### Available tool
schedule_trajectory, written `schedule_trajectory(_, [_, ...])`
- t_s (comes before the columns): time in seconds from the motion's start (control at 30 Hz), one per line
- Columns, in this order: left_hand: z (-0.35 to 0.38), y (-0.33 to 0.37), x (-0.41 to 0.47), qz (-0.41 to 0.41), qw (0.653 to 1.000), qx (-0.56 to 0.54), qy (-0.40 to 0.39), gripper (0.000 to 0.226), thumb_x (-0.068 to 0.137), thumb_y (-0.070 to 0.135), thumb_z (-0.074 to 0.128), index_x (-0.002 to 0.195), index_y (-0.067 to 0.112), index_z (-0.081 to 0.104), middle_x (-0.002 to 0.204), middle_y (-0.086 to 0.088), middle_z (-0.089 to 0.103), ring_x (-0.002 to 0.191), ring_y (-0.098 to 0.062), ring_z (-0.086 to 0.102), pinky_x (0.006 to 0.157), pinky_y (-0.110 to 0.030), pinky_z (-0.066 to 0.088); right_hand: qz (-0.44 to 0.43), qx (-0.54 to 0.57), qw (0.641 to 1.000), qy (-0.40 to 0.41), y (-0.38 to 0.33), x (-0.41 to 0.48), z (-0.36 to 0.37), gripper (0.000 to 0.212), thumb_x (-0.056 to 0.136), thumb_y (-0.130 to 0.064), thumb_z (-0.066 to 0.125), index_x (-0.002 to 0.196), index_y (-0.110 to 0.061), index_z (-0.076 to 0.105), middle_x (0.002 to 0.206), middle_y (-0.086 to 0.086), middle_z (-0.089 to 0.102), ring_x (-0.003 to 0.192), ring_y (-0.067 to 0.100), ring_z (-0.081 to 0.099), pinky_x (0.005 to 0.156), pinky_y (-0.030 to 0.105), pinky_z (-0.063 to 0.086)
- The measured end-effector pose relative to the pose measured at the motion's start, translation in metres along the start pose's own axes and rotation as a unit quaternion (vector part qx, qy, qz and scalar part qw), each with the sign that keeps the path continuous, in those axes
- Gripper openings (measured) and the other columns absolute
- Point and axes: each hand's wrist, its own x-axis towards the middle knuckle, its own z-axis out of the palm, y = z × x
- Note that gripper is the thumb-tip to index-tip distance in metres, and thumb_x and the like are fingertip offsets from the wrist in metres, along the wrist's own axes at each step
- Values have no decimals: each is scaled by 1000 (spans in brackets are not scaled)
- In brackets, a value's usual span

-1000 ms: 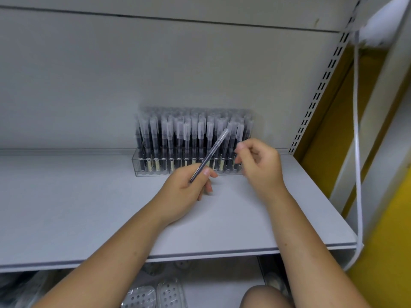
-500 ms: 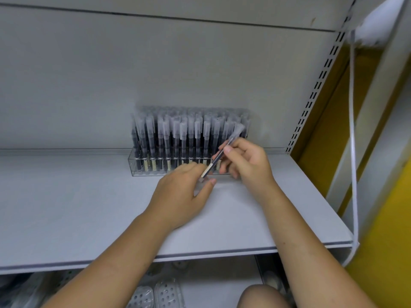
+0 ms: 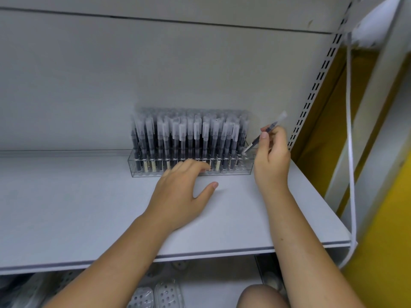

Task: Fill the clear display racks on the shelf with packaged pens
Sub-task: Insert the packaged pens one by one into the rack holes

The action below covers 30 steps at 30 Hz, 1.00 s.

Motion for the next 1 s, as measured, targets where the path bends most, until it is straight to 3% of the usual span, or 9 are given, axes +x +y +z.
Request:
schedule_trajectory(0.2, [0, 0, 0, -8, 1000, -9, 0, 47, 96, 66, 43, 131, 37, 54, 121, 23, 55, 117, -4, 53, 104, -40, 45, -1, -12, 999, -41, -3, -4, 1, 10, 111, -27, 42, 115, -24, 51, 84, -13, 57, 71, 1, 54, 59, 12, 40])
schedule_trajectory(0.33, [0, 0, 0, -8, 1000, -13, 4, 45, 96, 64, 46, 130, 36, 55, 119, 22, 56, 116, -3, 53, 104, -40, 45, -19, -45, 996, -73, 3, -4, 4, 12, 110, -29, 44, 110, -21, 53, 83, -8, 59, 73, 12, 57, 62, 33, 45])
schedule_trajectory(0.47, [0, -1, 1, -11, 1000, -21, 3, 44, 96, 64, 45, 129, 37, 56, 117, 23, 56, 114, -3, 53, 104, -40, 45, -27, -76, 992, -100, 14, -3, 10, 12, 106, -29, 49, 103, -18, 56, 87, -2, 59, 81, 23, 58, 69, 45, 52])
schedule_trajectory(0.6, [0, -1, 1, -13, 1000, -25, 1, 42, 96, 63, 47, 127, 37, 56, 116, 23, 56, 113, -3, 53, 103, -41, 46, -32, -91, 991, -95, 12, -3, 9, 10, 105, -25, 52, 101, -18, 57, 88, -11, 51, 88, 22, 55, 73, 40, 48])
schedule_trajectory(0.7, [0, -1, 1, -13, 1000, -28, 1, 43, 96, 64, 45, 127, 37, 56, 116, 23, 56, 113, -3, 53, 103, -41, 46, -39, -107, 988, -103, 10, -3, 8, 10, 106, -22, 49, 96, -21, 50, 88, -7, 50, 87, 20, 49, 71, 34, 38])
schedule_trajectory(0.9, [0, -1, 1, -15, 999, -35, 3, 44, 95, 66, 43, 124, 37, 57, 114, 23, 57, 112, -3, 54, 102, -41, 47, -43, -149, 981, -118, 10, -4, 10, 16, 103, -20, 51, 88, -21, 46, 86, -5, 47, 87, 19, 44, 76, 44, 43])
schedule_trajectory(1.0, [0, -2, 1, -15, 999, -35, 5, 40, 95, 64, 46, 124, 38, 57, 114, 23, 58, 112, -2, 54, 102, -41, 46, -31, -146, 983, -108, 11, -5, 9, 13, 99, -25, 58, 88, -22, 54, 86, -7, 50, 90, 17, 46, 82, 48, 47])
